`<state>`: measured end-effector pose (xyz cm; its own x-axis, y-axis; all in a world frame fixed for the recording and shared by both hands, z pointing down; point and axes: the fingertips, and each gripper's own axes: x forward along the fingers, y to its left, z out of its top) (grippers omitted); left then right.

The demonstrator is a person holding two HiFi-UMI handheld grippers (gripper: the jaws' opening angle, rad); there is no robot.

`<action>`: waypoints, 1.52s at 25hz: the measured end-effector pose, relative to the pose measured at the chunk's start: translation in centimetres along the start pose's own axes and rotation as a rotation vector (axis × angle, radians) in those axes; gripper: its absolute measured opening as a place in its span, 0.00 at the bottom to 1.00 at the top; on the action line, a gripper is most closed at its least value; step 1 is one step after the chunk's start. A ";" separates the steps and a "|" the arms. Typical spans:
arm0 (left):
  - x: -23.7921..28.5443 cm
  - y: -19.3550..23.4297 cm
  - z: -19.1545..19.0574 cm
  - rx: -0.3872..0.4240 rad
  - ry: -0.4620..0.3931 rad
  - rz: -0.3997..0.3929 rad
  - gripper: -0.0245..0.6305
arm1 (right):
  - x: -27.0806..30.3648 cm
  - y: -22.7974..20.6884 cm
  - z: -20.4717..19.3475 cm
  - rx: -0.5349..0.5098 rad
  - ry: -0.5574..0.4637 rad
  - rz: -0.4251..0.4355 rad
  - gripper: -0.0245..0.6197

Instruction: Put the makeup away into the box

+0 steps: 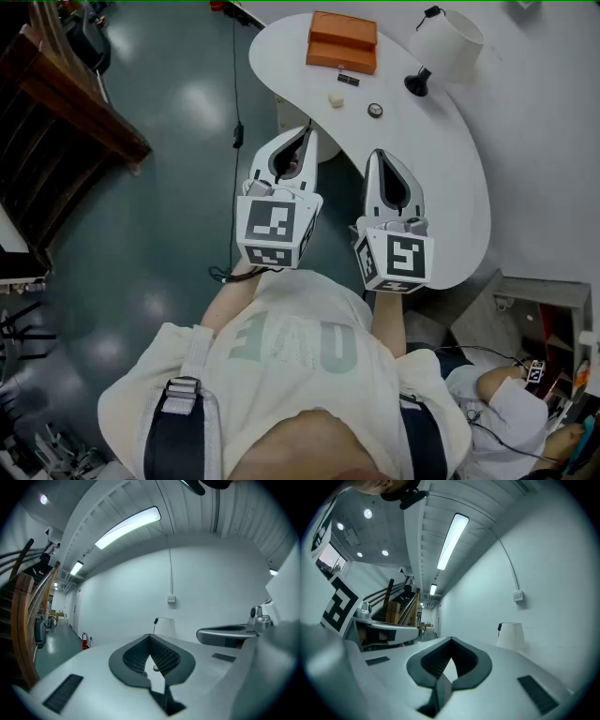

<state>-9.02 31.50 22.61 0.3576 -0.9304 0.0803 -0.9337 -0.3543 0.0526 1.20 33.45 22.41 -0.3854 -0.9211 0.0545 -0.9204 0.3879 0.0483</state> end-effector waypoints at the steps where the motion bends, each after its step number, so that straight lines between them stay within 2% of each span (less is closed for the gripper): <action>1: 0.2 0.0 0.3 0.006 -0.012 -0.001 0.05 | 0.2 -0.2 0.1 -0.003 -0.005 -0.002 0.05; 4: 0.7 0.0 0.9 0.021 -0.035 -0.004 0.05 | 0.8 -0.5 0.3 -0.002 -0.013 -0.005 0.05; 12: 0.8 0.8 0.4 0.009 -0.032 -0.009 0.05 | 1.4 0.1 -0.1 0.026 -0.001 0.018 0.05; 18: 1.1 2.7 -0.1 -0.008 -0.029 -0.027 0.05 | 2.6 1.4 -0.6 0.101 -0.022 0.039 0.05; 22: 1.7 4.4 0.2 -0.019 -0.048 -0.045 0.05 | 3.5 1.4 -0.8 0.048 -0.010 -0.027 0.05; 27: 3.6 7.2 0.2 -0.040 -0.044 -0.071 0.05 | 5.2 0.8 -0.7 0.121 0.005 -0.090 0.05; 31: 6.3 7.5 -0.1 -0.054 -0.038 -0.078 0.05 | 6.9 -0.9 -1.4 0.139 0.024 -0.096 0.05; 38: 13.4 7.3 -1.4 -0.030 -0.010 -0.082 0.05 | 12.6 -6.1 -2.3 0.071 0.042 -0.098 0.05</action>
<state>-11.04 16.59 25.49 0.4321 -0.8995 0.0646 -0.9003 -0.4261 0.0885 2.09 19.57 25.08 -0.2918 -0.9518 0.0949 -0.9564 0.2917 -0.0156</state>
